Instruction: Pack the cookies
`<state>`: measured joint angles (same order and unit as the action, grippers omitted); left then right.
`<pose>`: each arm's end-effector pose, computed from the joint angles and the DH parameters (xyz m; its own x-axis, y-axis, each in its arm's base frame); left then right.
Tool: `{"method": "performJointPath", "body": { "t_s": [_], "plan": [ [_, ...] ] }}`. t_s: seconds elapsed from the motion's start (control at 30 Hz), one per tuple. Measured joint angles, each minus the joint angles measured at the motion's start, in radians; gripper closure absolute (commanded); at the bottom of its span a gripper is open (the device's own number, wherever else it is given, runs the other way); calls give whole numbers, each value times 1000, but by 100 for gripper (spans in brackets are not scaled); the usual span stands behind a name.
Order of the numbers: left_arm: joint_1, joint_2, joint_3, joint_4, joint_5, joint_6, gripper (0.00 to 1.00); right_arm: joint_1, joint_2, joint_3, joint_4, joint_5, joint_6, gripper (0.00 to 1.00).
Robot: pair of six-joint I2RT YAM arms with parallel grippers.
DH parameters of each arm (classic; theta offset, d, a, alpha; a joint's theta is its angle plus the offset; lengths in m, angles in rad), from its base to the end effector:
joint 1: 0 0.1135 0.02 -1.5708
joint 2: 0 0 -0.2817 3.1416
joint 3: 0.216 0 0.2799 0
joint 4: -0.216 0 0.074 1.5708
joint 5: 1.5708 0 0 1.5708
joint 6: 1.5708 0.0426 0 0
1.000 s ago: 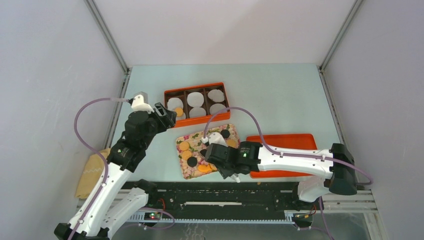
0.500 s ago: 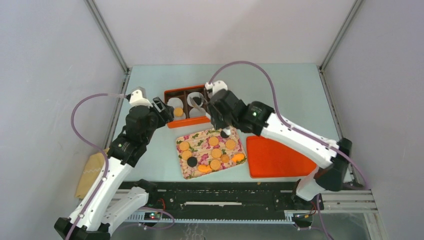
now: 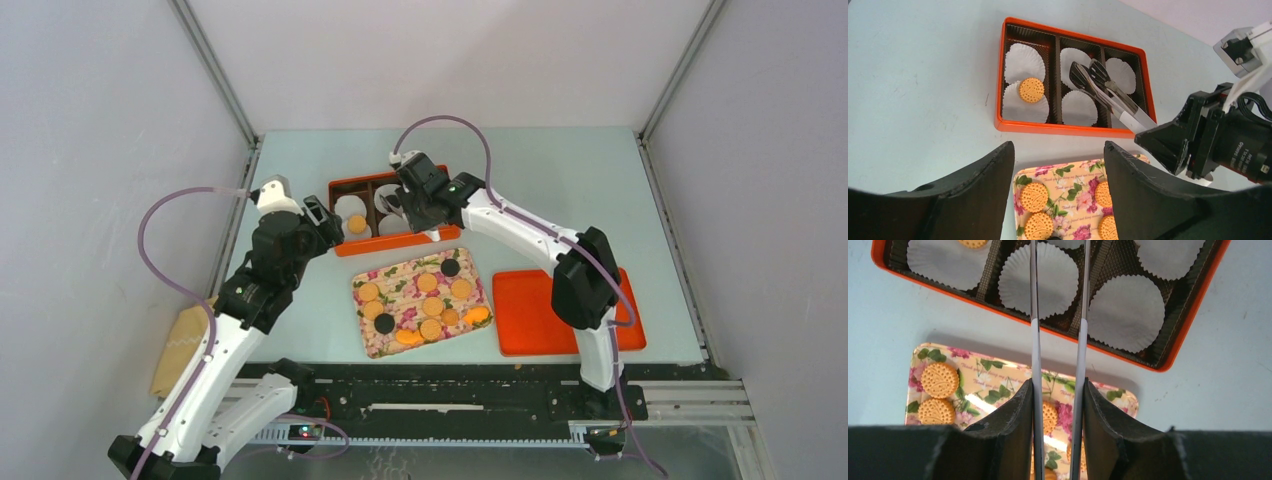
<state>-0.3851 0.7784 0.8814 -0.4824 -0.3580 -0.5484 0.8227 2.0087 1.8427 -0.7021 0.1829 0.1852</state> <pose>0.1826 -0.0579 0.3569 -0.3191 -0.3975 -0.8603 -0.1361 0.9176 -0.3735 0.3417 0.3567 0.2942 -0.6282 -0.4107 -0.6608 -0.5342 0.8452 -0.0174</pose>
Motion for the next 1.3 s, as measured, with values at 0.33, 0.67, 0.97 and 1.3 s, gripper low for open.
{"method": "performJointPath", "body": {
  "t_s": [0.33,0.67,0.97,1.3],
  "plan": [
    [0,16,0,0,-3,7,29,-43,72,89,24,-45,-13,50],
    [0,17,0,1,21,7,28,-46,95,97,26,-58,-22,45],
    [0,4,0,2,30,7,28,-42,8,32,58,-49,-23,20],
    [0,5,-2,6,32,7,28,-37,150,146,19,-97,-4,16]
  ]
}}
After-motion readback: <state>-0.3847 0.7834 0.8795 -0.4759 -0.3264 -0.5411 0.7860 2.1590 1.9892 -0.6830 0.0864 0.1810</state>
